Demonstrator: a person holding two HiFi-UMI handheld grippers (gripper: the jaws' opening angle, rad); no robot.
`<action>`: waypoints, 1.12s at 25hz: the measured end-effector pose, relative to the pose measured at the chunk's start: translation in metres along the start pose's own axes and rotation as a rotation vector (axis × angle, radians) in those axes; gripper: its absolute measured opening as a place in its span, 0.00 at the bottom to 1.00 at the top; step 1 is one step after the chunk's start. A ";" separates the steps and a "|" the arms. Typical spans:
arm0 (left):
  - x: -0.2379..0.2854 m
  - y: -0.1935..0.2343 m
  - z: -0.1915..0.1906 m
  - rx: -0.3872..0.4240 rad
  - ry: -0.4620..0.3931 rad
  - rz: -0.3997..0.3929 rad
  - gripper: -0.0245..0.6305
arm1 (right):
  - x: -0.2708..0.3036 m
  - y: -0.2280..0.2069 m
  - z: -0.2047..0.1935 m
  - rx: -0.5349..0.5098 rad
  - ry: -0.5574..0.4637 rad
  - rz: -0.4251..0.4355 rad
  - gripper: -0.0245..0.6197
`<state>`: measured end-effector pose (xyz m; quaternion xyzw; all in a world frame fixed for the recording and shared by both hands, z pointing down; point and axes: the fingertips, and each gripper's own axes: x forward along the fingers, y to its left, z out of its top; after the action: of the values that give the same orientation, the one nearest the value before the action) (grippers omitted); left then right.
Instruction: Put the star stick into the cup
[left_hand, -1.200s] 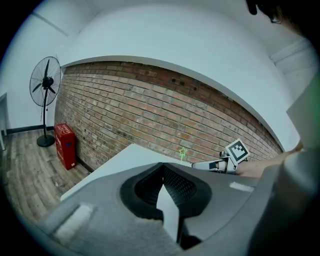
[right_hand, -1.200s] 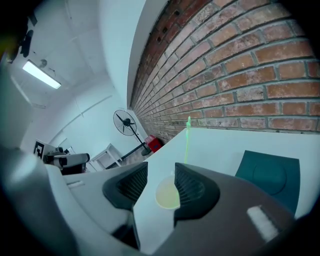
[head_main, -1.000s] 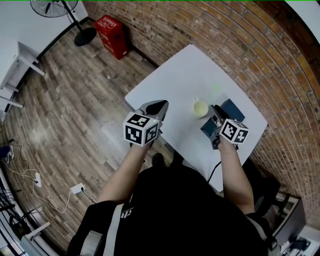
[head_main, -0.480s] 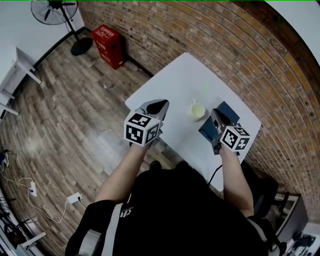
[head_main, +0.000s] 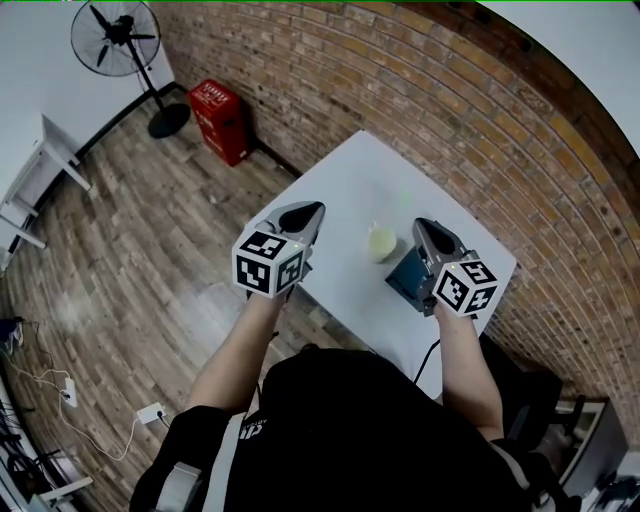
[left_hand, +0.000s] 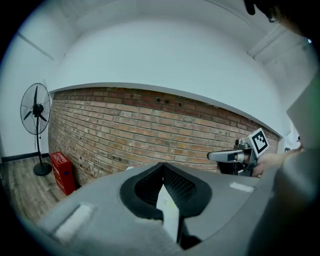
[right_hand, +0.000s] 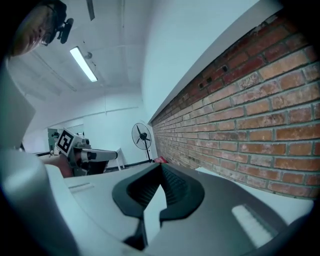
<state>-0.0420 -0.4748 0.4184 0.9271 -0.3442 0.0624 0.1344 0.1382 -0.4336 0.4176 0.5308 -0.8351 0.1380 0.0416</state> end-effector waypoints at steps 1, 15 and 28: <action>0.002 -0.002 0.002 0.003 0.001 0.001 0.05 | -0.004 0.000 0.005 -0.011 -0.005 0.000 0.04; 0.027 -0.038 0.024 0.052 -0.012 0.059 0.05 | -0.112 -0.035 0.059 -0.032 -0.272 0.033 0.04; 0.049 -0.052 0.044 0.057 -0.062 0.082 0.05 | -0.122 -0.073 0.061 -0.044 -0.288 0.016 0.04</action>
<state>0.0300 -0.4800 0.3762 0.9172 -0.3840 0.0488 0.0946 0.2616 -0.3723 0.3464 0.5375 -0.8395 0.0422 -0.0683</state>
